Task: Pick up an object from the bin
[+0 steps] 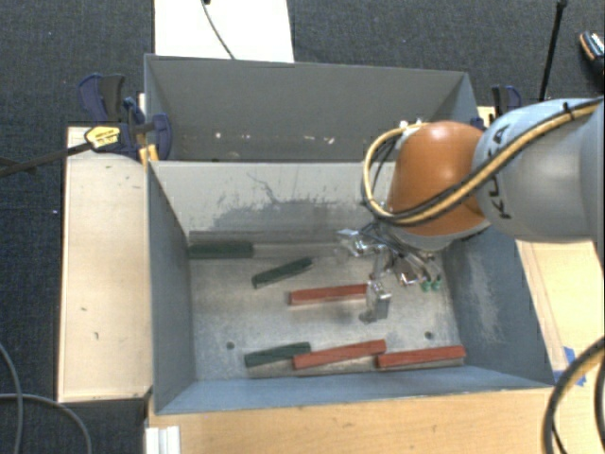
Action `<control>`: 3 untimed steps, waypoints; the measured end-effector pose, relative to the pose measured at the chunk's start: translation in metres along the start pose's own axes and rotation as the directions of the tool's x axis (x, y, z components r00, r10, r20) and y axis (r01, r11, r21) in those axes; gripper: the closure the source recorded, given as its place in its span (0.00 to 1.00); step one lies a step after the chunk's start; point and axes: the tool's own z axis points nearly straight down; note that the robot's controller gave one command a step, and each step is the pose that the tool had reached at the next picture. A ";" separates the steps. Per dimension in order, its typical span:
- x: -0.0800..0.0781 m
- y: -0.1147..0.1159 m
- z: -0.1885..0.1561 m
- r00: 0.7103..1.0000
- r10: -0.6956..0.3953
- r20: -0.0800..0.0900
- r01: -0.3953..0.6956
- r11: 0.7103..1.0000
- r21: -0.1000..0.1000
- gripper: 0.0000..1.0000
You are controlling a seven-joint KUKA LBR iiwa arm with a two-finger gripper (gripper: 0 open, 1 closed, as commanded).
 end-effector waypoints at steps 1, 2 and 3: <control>-0.005 0.022 0.031 0.998 -0.068 -0.003 0.068 0.998 -0.002 0.00; -0.005 0.022 0.031 0.998 -0.066 -0.002 0.066 0.998 -0.001 0.00; -0.005 0.022 0.030 0.998 -0.065 -0.002 0.065 0.998 -0.001 1.00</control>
Offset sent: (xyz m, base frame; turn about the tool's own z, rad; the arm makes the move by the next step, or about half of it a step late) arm -0.0007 0.0216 -0.0305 -0.0706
